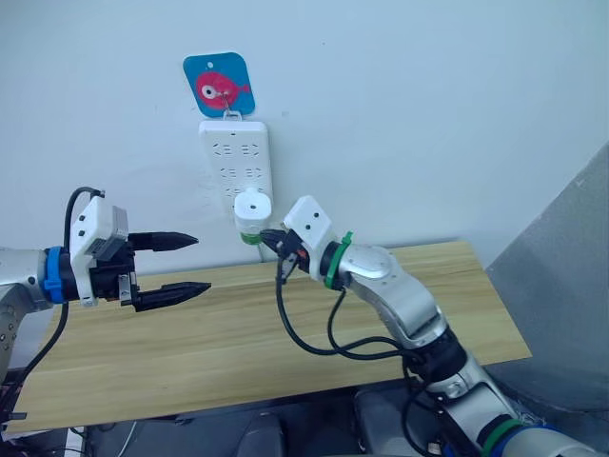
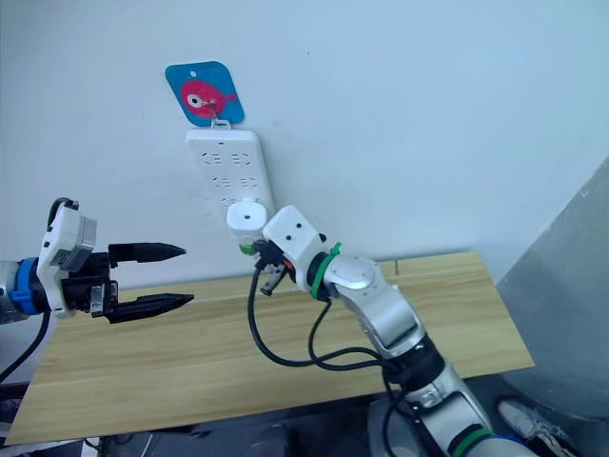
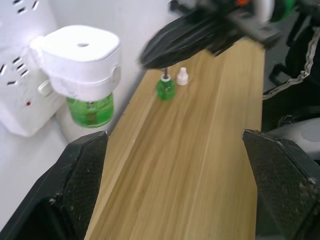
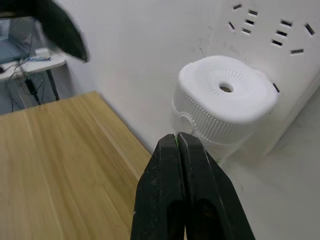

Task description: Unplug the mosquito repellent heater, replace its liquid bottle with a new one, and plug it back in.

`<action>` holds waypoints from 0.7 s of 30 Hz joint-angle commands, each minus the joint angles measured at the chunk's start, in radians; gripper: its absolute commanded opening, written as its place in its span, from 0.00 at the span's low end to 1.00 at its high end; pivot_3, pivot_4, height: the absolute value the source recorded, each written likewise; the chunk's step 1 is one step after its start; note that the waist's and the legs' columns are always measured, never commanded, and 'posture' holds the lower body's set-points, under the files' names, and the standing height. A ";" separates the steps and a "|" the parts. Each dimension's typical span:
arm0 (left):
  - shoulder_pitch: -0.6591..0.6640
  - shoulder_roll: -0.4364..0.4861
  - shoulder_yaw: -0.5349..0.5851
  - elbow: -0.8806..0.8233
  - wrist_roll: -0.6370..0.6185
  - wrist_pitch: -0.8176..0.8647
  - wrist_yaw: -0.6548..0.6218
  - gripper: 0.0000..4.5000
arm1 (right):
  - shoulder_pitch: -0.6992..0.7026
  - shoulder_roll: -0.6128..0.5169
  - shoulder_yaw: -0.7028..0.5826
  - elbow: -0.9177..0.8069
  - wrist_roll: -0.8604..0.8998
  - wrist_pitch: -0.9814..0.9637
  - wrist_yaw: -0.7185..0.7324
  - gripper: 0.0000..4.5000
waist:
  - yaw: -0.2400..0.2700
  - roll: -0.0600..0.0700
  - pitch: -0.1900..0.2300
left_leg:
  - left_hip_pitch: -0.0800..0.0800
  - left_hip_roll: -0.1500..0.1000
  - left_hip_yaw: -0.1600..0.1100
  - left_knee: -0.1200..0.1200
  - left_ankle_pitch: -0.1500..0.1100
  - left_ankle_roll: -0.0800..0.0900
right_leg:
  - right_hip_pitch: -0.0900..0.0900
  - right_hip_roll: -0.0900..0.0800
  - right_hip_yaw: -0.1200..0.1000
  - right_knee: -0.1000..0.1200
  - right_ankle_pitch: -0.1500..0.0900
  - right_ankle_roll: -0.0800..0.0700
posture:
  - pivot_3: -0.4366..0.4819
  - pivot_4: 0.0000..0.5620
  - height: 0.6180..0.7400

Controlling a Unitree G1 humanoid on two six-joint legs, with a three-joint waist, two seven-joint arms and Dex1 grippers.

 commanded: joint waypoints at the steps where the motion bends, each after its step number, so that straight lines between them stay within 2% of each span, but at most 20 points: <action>1: 0.015 -0.007 0.005 0.018 0.036 -0.049 -0.002 1.00 | 0.018 -0.084 -0.004 -0.126 0.019 -0.010 0.079 0.01 | 0.000 0.000 0.000 | 0.000 0.000 0.000 0.000 0.000 0.000 | 0.000 0.000 0.000 0.000 0.000 0.000 | 0.40 0.15 0.83; 4: 0.038 -0.018 0.012 0.070 0.084 -0.120 -0.003 1.00 | 0.049 -0.221 -0.045 -0.201 0.033 -0.008 0.160 0.01 | 0.001 0.000 -0.002 | 0.001 0.000 0.000 -0.001 0.000 0.000 | 0.000 0.000 0.000 0.000 0.000 0.000 | 0.41 0.12 0.83; 7: 0.059 -0.026 0.009 0.115 0.124 -0.187 -0.013 1.00 | 0.100 -0.380 -0.107 -0.268 0.076 -0.004 0.258 0.14 | 0.004 -0.004 -0.006 | 0.001 0.000 0.000 -0.001 0.000 0.000 | 0.000 -0.001 0.000 -0.001 0.000 0.000 | 0.41 0.10 0.83; 11: 0.078 -0.040 0.013 0.152 0.161 -0.268 -0.019 1.00 | 0.191 -0.629 -0.235 -0.323 0.141 -0.030 0.419 0.44 | 0.011 -0.008 -0.012 | 0.001 -0.001 0.001 -0.001 0.000 0.000 | 0.001 -0.002 0.000 -0.001 0.000 0.000 | 0.42 0.06 0.83; 14: 0.098 -0.038 0.023 0.151 0.183 -0.306 -0.015 1.00 | 0.226 -0.755 -0.362 -0.325 0.209 -0.035 0.495 0.69 | 0.018 -0.009 -0.018 | 0.001 -0.001 0.002 -0.001 0.000 0.000 | 0.001 -0.002 0.000 -0.001 0.000 0.000 | 0.42 0.03 0.83; 17: 0.160 -0.019 0.039 0.098 0.205 -0.301 -0.011 1.00 | 0.269 -0.858 -0.438 -0.292 0.209 -0.130 0.567 0.94 | 0.018 -0.010 -0.033 | 0.004 -0.001 0.004 -0.002 0.000 0.000 | 0.001 -0.002 0.002 -0.001 0.000 0.000 | 0.42 0.01 0.83; 21: 0.245 -0.001 0.069 0.055 0.276 -0.309 0.036 1.00 | 0.333 -0.952 -0.503 -0.242 0.217 -0.245 0.666 0.94 | 0.026 -0.010 -0.044 | 0.013 0.000 0.004 -0.006 0.000 0.000 | 0.012 -0.001 0.001 -0.009 -0.003 0.003 | 0.44 0.00 0.83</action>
